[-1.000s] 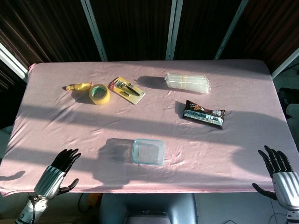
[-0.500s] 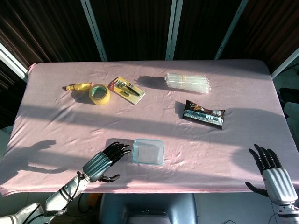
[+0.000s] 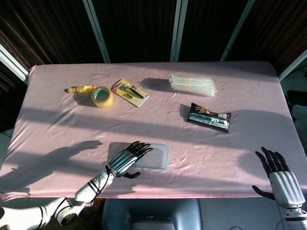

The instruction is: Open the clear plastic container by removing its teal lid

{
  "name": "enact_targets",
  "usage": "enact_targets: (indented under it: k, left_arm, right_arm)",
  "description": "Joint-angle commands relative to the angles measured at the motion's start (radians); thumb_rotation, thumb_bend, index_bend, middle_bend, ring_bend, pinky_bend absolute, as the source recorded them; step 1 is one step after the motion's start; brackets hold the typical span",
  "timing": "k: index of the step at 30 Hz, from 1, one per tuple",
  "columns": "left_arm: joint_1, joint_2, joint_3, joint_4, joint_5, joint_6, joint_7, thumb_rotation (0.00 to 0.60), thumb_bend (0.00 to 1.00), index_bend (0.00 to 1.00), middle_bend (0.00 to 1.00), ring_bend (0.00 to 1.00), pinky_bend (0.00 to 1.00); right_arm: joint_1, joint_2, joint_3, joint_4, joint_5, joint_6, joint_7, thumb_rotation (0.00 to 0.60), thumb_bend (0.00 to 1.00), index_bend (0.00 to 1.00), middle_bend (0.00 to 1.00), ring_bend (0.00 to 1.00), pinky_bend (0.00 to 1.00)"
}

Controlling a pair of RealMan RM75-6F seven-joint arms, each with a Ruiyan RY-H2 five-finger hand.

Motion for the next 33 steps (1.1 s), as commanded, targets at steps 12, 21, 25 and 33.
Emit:
enact_targets:
  k: [12, 21, 25, 33]
  left_arm:
    - [-0.078, -0.081, -0.026, 0.086, -0.094, -0.060, 0.050, 0.600, 0.23, 0.00, 0.00, 0.00, 0.00]
    - [-0.110, -0.102, -0.038, 0.113, -0.161, -0.091, 0.084, 0.600, 0.22, 0.00, 0.00, 0.00, 0.04]
    - [-0.114, -0.115, -0.041, 0.117, -0.191, -0.089, 0.098, 0.600, 0.23, 0.00, 0.14, 0.14, 0.21]
    - [-0.127, -0.162, -0.024, 0.124, -0.156, -0.054, 0.070, 0.600, 0.24, 0.00, 0.32, 0.30, 0.36]
  right_arm:
    - [0.000, 0.008, -0.002, -0.002, 0.005, 0.001, 0.011, 0.600, 0.24, 0.00, 0.00, 0.00, 0.00]
    - [-0.003, 0.018, -0.003, 0.001, 0.004, 0.011, 0.036, 0.600, 0.24, 0.00, 0.00, 0.00, 0.00]
    - [0.008, 0.011, -0.003, 0.002, 0.002, -0.009, 0.015, 0.600, 0.24, 0.00, 0.00, 0.00, 0.00]
    - [0.100, -0.060, 0.021, 0.024, -0.028, -0.116, -0.100, 0.600, 0.24, 0.08, 0.00, 0.00, 0.00]
